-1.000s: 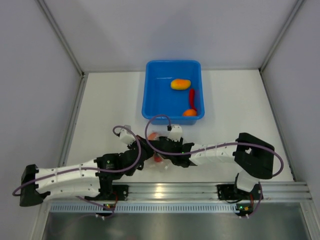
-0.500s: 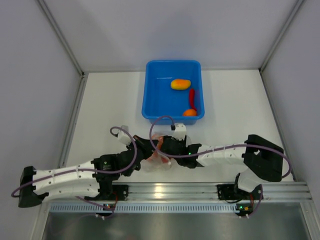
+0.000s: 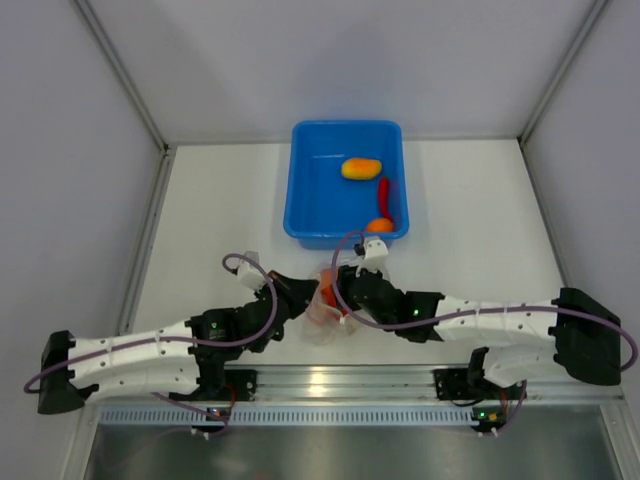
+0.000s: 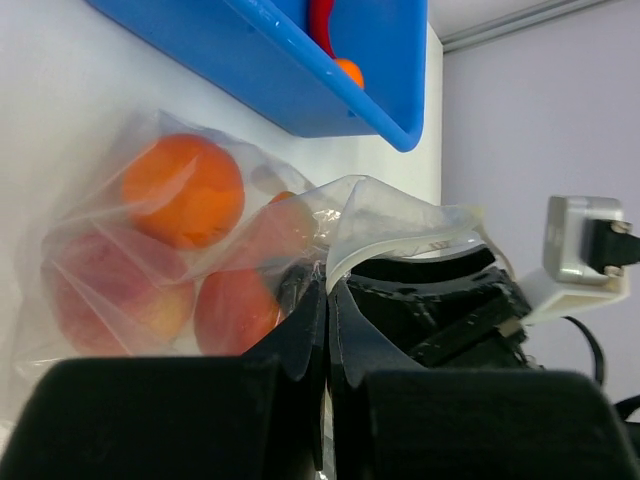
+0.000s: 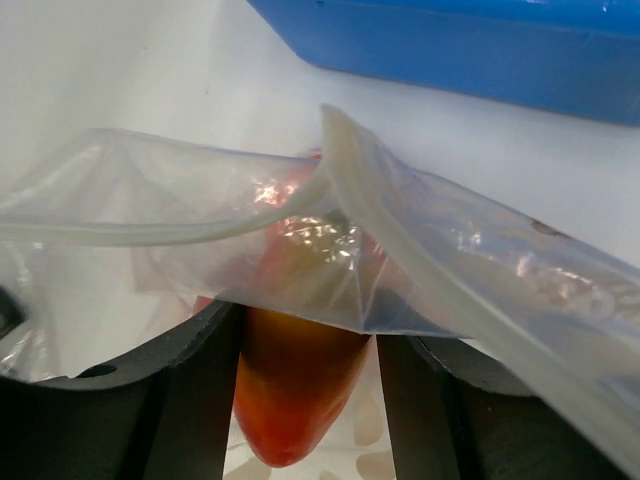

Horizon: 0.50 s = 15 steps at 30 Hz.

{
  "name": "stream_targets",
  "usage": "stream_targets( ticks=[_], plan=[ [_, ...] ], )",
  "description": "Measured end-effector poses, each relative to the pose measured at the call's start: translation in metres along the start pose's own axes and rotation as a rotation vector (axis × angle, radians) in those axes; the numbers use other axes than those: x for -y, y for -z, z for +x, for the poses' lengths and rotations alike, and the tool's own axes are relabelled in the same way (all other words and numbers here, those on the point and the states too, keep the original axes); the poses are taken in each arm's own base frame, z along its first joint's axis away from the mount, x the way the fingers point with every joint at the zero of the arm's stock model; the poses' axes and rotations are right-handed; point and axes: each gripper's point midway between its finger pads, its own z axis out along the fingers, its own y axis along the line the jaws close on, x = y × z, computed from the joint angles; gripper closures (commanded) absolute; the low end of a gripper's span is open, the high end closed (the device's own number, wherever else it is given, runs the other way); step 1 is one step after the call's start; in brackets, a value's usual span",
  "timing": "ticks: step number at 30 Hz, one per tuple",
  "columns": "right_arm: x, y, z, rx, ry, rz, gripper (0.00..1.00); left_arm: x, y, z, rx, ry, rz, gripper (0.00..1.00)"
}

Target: Open the zip-top bag and remove the fake food

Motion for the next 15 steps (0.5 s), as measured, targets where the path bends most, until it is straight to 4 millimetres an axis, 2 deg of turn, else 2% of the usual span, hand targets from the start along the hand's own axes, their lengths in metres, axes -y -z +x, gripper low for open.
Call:
stream_targets(
  ticks=[3,15],
  plan=[
    [-0.007,0.007,-0.012,0.028,0.020,-0.051,0.79,-0.001,-0.001,0.001,0.000,-0.004,-0.005,1.00],
    [-0.035,0.038,-0.038,0.093,0.139,-0.286,0.82,-0.005,-0.005,0.006,-0.003,-0.018,-0.020,1.00]
  ],
)
